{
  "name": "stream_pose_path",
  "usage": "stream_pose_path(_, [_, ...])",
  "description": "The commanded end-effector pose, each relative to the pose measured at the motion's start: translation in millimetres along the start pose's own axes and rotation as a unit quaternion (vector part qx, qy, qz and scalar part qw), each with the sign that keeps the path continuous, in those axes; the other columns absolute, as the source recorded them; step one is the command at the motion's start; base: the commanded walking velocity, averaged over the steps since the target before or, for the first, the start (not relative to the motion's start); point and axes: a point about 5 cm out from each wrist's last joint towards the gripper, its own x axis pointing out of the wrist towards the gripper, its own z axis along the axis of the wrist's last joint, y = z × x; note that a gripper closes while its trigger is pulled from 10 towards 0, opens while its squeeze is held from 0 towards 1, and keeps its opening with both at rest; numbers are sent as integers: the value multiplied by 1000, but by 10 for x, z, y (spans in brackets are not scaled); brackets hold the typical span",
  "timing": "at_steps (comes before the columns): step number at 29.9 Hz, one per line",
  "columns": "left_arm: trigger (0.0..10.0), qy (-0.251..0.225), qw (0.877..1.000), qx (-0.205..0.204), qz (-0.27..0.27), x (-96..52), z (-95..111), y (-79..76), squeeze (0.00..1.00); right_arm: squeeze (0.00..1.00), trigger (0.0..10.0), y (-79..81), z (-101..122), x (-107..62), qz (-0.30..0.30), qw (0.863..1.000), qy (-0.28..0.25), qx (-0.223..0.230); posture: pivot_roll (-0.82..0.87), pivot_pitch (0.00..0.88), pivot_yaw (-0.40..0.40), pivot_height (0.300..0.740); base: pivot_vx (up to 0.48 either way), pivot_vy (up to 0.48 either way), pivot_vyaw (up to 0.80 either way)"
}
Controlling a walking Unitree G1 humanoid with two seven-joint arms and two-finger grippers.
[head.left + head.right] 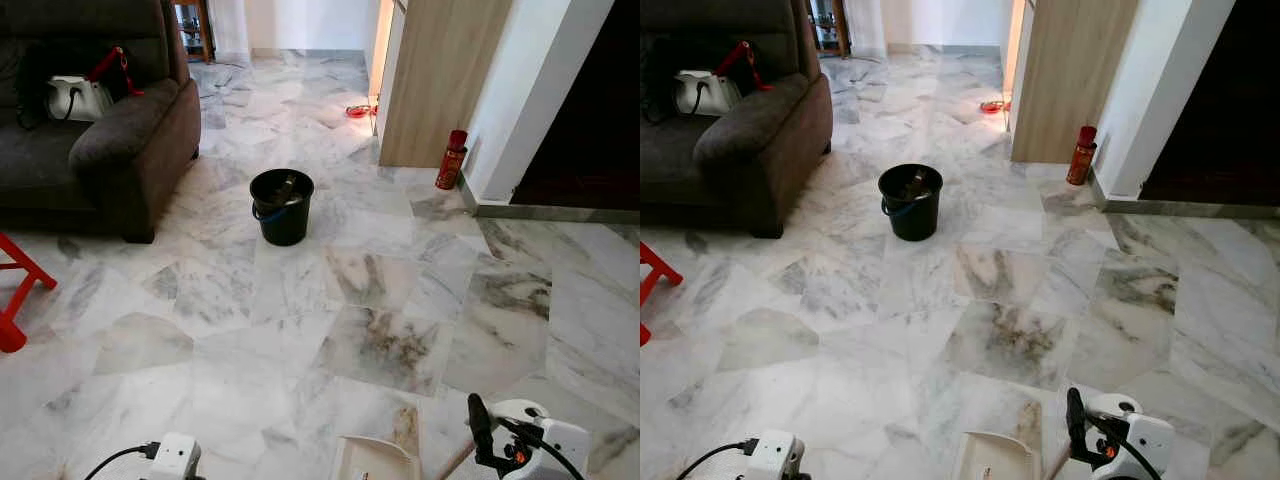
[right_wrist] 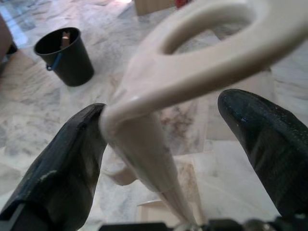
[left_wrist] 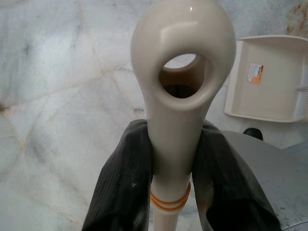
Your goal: Sweep floor
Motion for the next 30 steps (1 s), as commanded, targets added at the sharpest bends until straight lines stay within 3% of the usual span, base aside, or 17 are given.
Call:
stream_pose_path(1, [10000,11,1000,11,0,-1,-21,-1,0,0,10000,-23,-2,5,-12,1000,-4,1,-28,0,-10,740,0,0,0])
stream_pose_path(23, [10000,12,1000,11,-1,-6,-44,-8,0,0,10000,106,-22,161,-9,1000,-14,14,-23,0,-10,740,0,0,0])
stream_pose_path(24, [10000,12,1000,9,-1,-6,-44,-7,0,0,9333,111,-26,171,-9,1000,-14,14,-23,0,-10,740,0,0,0])
stream_pose_path(25, [10000,12,1000,9,-1,-6,-44,-7,0,0,9333,111,-26,171,-9,1000,-14,14,-23,0,-10,740,0,0,0])
stream_pose_path(27, [10000,13,1000,10,-1,-8,-46,-5,0,0,0,108,-37,184,-10,1000,-12,14,-24,0,-9,740,0,0,0])
stream_pose_path(30, [10000,13,1000,9,0,-8,-47,-1,0,0,0,100,-47,189,-10,1000,-11,16,-20,0,-9,740,0,0,0])
